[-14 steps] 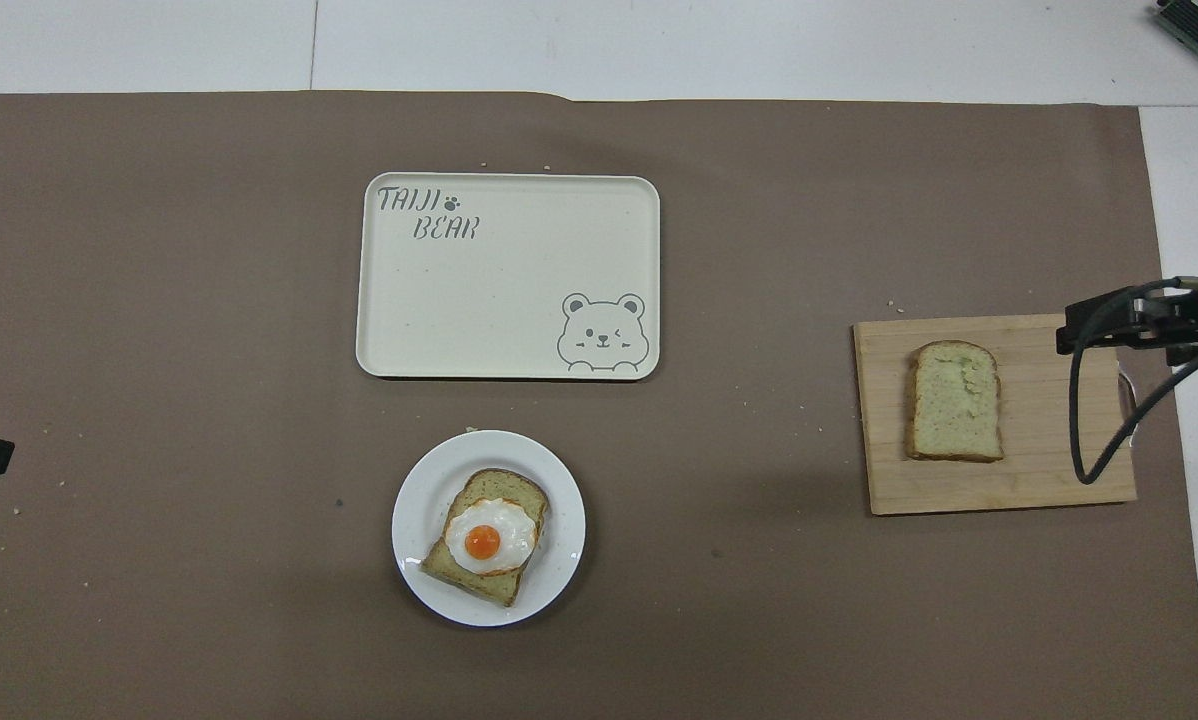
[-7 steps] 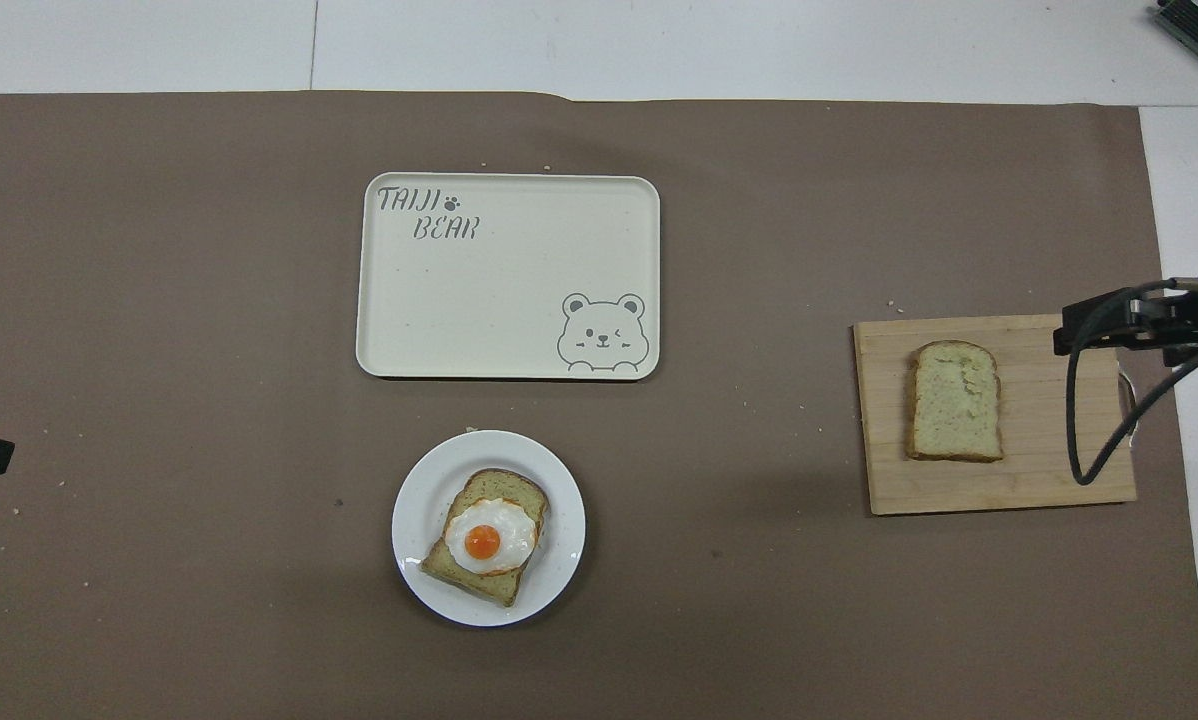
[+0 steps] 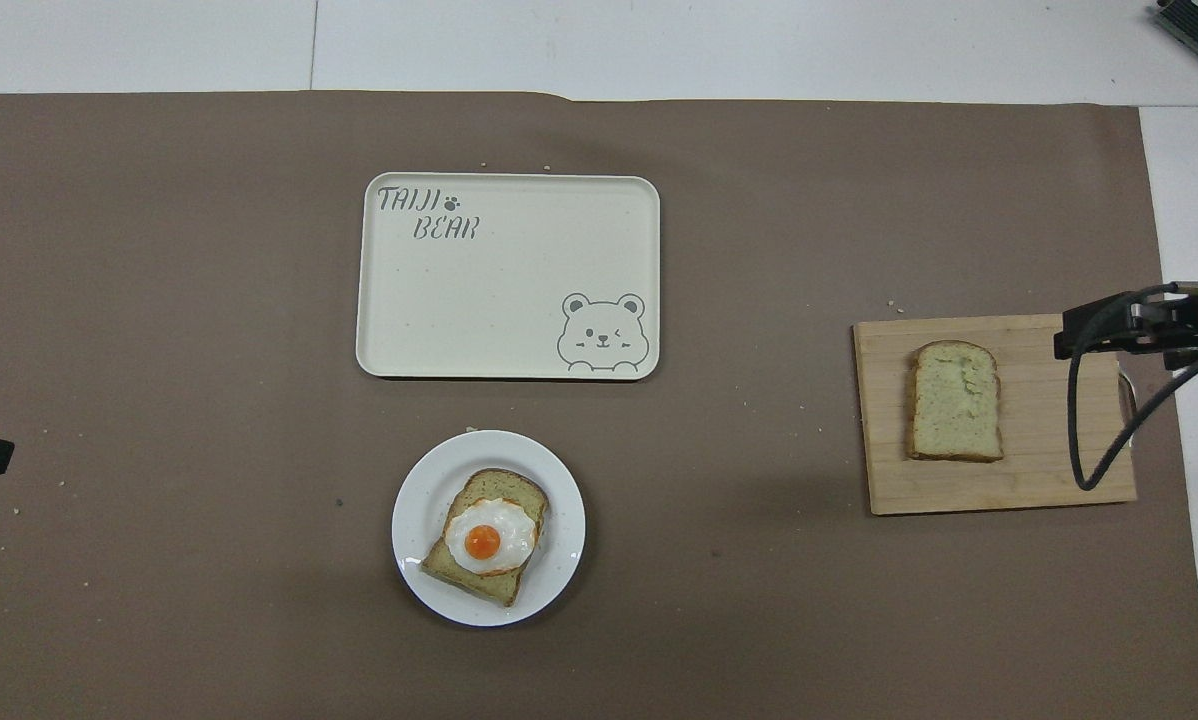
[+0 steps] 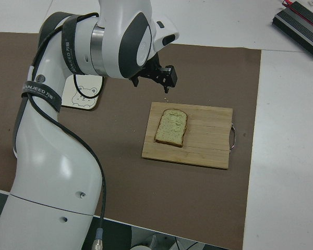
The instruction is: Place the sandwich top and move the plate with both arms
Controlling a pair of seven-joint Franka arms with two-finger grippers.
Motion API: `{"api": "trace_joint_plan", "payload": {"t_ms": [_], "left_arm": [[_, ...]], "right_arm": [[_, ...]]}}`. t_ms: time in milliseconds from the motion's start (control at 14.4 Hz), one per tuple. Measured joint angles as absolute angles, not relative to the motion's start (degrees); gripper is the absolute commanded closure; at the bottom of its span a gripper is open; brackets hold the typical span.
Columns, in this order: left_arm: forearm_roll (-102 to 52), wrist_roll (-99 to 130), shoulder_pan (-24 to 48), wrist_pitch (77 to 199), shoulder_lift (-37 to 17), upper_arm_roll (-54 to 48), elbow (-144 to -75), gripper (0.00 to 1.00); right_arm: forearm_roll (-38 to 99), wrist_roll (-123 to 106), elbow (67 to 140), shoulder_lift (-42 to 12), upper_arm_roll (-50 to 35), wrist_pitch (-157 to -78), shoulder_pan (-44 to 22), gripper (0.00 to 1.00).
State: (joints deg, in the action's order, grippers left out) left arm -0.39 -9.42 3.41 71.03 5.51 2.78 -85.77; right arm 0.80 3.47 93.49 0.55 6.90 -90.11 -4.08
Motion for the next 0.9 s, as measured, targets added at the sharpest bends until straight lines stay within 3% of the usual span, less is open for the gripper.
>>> {"api": "trace_joint_plan", "payload": {"t_ms": [485,900], "left_arm": [[-0.4,-9.4,3.4,71.0,5.5,2.8,-85.8,0.00],[-0.4,-9.4,3.4,71.0,5.5,2.8,-85.8,0.00]], "right_arm": [[0.8,0.5,96.5,0.8,6.9,-94.2,-3.9,0.00],[0.8,-2.0,107.1,-0.3,7.0,-105.3,-2.7,0.00]]}}
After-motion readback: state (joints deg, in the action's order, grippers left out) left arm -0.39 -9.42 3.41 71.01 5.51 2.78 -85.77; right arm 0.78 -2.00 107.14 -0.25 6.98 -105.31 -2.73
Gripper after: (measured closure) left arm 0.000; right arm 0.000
